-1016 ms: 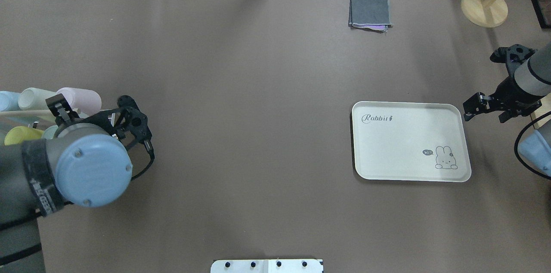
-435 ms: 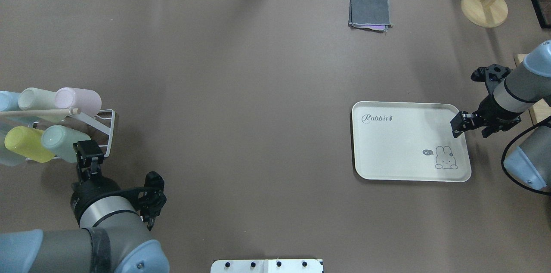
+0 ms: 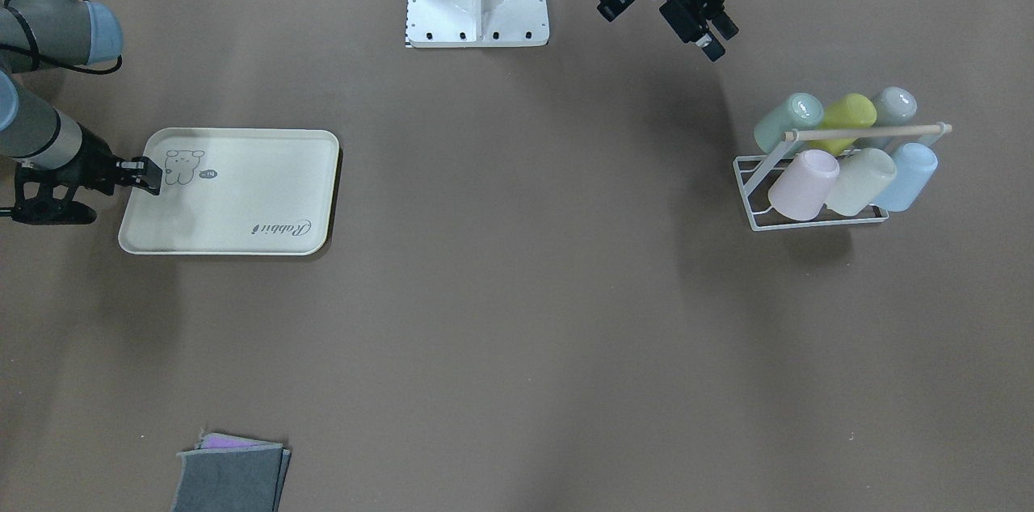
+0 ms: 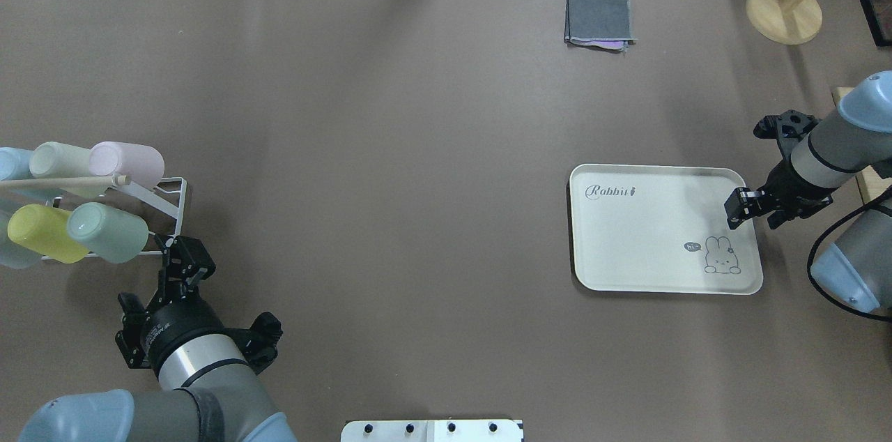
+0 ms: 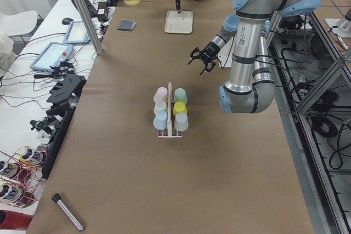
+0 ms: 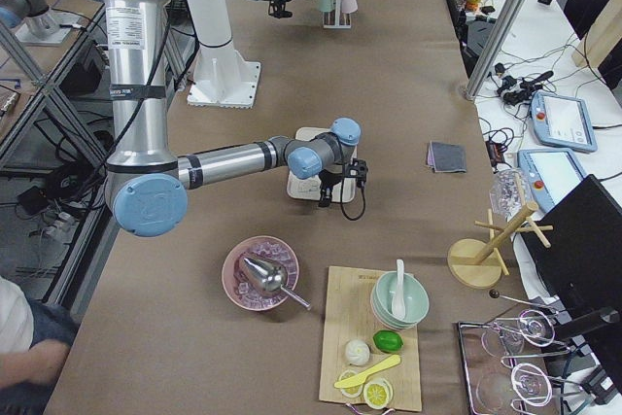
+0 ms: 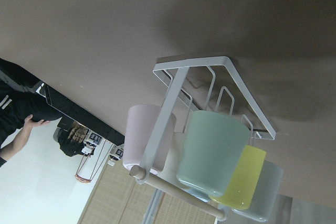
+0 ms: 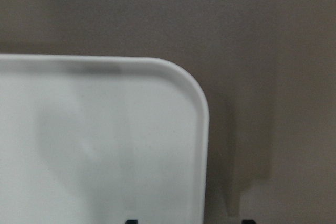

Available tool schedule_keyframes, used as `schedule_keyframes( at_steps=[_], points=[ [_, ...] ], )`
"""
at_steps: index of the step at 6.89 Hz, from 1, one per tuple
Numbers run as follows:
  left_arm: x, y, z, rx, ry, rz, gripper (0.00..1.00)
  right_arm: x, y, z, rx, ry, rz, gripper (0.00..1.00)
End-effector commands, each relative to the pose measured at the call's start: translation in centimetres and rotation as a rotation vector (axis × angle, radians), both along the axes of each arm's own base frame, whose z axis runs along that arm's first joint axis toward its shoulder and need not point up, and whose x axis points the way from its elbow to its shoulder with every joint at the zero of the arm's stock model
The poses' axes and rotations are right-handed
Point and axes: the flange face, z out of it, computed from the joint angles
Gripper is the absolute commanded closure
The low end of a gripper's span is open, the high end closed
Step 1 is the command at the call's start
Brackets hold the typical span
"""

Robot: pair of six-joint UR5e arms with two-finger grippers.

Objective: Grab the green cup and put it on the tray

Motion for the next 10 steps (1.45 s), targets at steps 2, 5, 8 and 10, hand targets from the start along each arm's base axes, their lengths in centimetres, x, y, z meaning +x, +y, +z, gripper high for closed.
schedule_keyframes(
  at_steps=[2, 5, 8, 10],
  points=[
    [1.7, -1.1, 3.6, 0.063, -0.177, 0.080, 0.19, 0.2, 0.2, 0.1, -0.008, -0.007, -0.003, 0.46],
    [3.5, -1.4, 10.5, 0.097, -0.219, 0.091, 0.03, 0.3, 0.4, 0.8, -0.024, -0.003, -0.005, 0.47],
    [2.8, -1.1, 12.3, 0.086, -0.261, 0.103, 0.05, 0.3, 0.5, 0.6, -0.047, -0.007, 0.008, 0.57],
    [2.5, -1.4, 12.3, 0.078, -0.290, 0.129, 0.03, 0.3, 0.5, 0.6, -0.050, -0.007, 0.011, 0.64]
  ],
)
